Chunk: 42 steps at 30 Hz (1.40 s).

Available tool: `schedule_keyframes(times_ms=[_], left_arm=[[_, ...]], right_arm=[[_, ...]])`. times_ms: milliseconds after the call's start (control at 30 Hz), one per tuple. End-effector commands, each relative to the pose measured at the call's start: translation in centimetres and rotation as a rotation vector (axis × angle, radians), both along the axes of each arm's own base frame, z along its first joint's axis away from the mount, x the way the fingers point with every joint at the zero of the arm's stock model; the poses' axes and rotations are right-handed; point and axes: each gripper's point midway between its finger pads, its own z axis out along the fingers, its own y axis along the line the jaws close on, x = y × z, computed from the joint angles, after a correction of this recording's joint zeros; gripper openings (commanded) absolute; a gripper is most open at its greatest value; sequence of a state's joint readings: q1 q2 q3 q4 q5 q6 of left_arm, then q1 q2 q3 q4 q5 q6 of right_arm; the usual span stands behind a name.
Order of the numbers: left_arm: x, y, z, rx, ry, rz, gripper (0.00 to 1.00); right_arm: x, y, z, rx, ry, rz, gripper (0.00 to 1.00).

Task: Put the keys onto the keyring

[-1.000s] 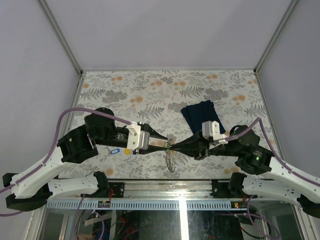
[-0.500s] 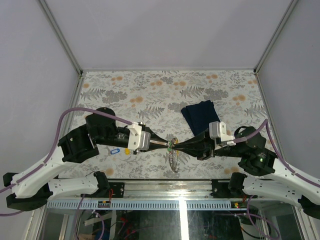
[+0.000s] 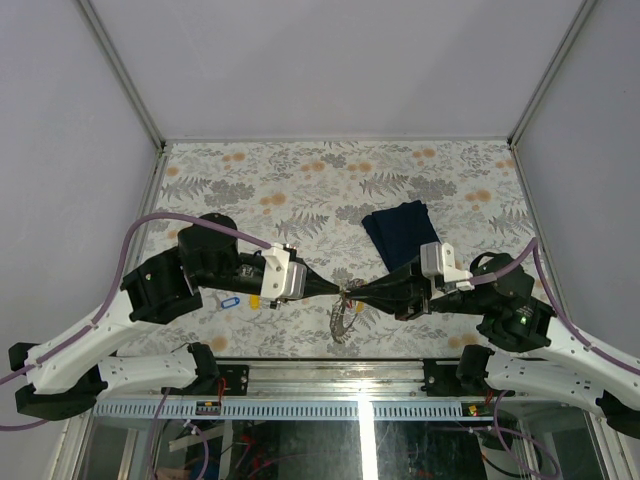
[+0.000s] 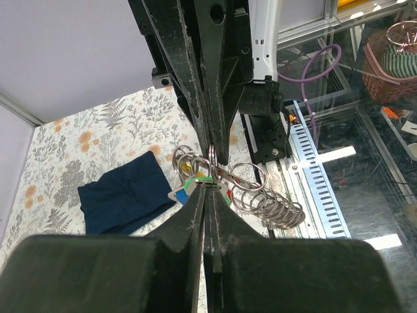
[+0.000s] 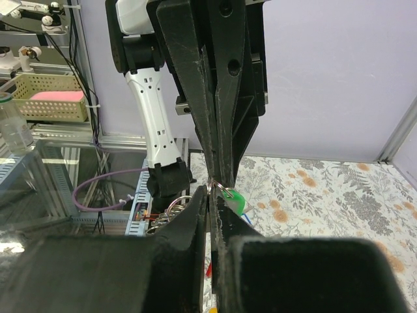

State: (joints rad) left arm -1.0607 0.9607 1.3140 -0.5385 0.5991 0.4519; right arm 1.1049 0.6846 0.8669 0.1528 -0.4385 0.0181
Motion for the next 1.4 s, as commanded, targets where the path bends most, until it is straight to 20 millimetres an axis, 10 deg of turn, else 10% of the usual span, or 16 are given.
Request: schedule_keyframes(times_ms=[0,533,700,1000,1367], left_arm=[[-0.4,0.2,2.2,-0.059,-0.039,-0.011,0.00],[-0.4,-0.1,1.6,-0.045,-0.013,-0.018,0.00],[0.6,0.4,3.2,-0.130,-0.073,0.052,0.29],[-1.8,0.7,6.4,-0.323,-0.200,-0.079,0.39],[-2.4,-0.3,4.3,-0.249,-0.130,-0.148,0.41]], right_arm=[[-0.8,-1.4,5.0,0.150,-0.057,0.003,0.00],[-0.3,-2.2,6.2,0.209,-0.045,-0.039,0.00],[-0.6,-2.0,5.9,0.193,-0.042,-0.019,0.00],[-1.8,-1.3,5.9,0.162,-0.045,0.064,0.00],[-2.9,-1.7,6.4,0.176,-0.081,0.114,0.00]])
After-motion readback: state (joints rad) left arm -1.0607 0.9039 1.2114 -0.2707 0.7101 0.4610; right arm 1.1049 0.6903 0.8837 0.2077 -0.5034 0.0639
